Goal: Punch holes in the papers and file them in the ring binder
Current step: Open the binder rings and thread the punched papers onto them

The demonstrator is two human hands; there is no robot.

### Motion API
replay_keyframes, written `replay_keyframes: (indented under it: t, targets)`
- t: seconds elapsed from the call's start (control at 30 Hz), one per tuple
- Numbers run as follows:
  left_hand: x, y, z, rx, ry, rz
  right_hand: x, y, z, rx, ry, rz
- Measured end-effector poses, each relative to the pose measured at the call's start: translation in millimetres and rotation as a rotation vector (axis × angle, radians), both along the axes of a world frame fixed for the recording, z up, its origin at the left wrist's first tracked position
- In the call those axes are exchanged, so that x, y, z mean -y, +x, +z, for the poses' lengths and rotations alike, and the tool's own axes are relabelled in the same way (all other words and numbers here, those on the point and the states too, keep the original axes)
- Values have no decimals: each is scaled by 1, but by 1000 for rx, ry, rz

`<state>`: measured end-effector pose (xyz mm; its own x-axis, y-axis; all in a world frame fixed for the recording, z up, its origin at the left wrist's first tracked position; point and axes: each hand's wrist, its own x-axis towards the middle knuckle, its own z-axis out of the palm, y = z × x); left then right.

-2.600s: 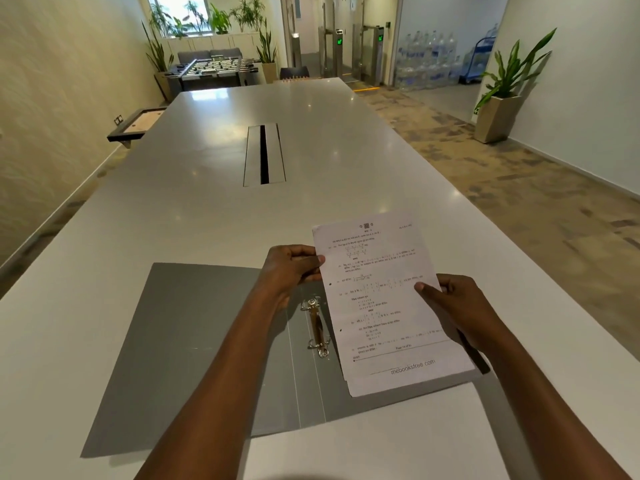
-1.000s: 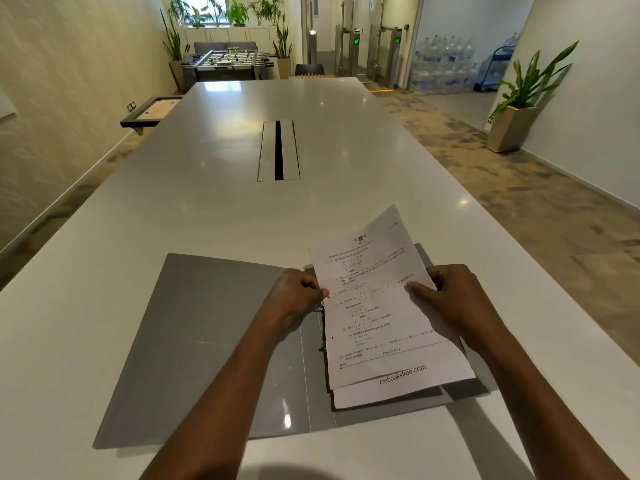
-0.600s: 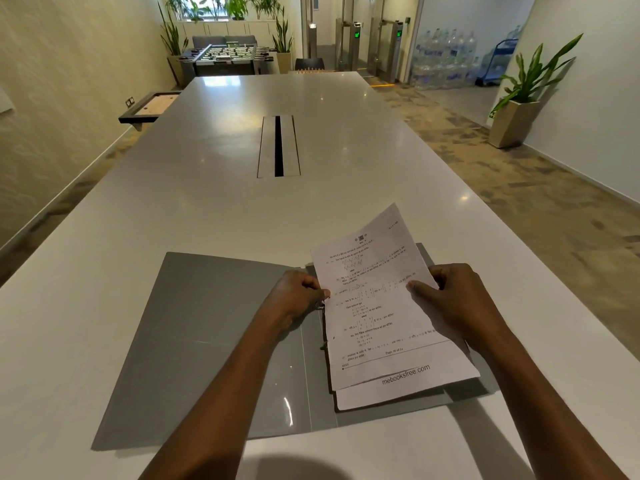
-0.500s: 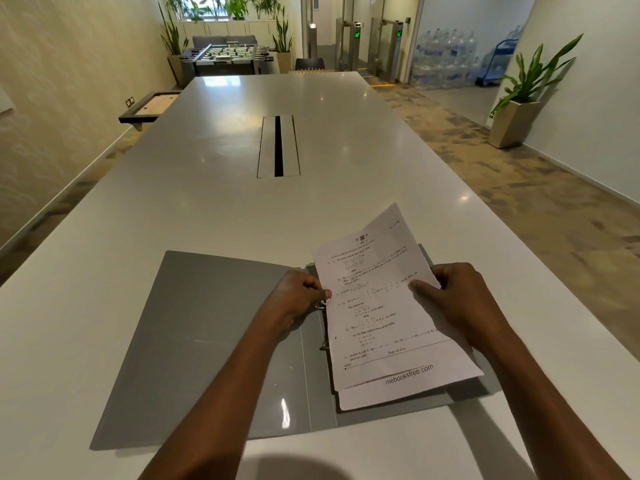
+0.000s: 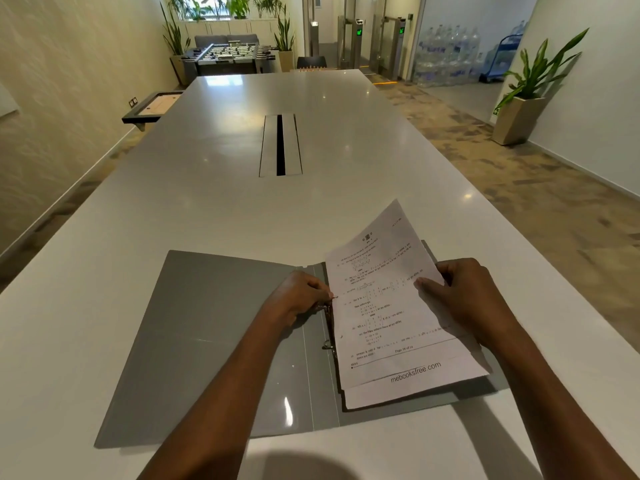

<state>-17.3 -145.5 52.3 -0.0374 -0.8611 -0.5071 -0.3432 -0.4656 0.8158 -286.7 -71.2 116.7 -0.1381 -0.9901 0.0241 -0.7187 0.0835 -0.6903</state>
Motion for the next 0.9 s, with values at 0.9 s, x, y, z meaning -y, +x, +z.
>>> replay_keyframes:
  t: [0.9]
  targets:
    - [-73, 15, -10, -189, 174, -10, -7, -1, -7, 235, 139, -87]
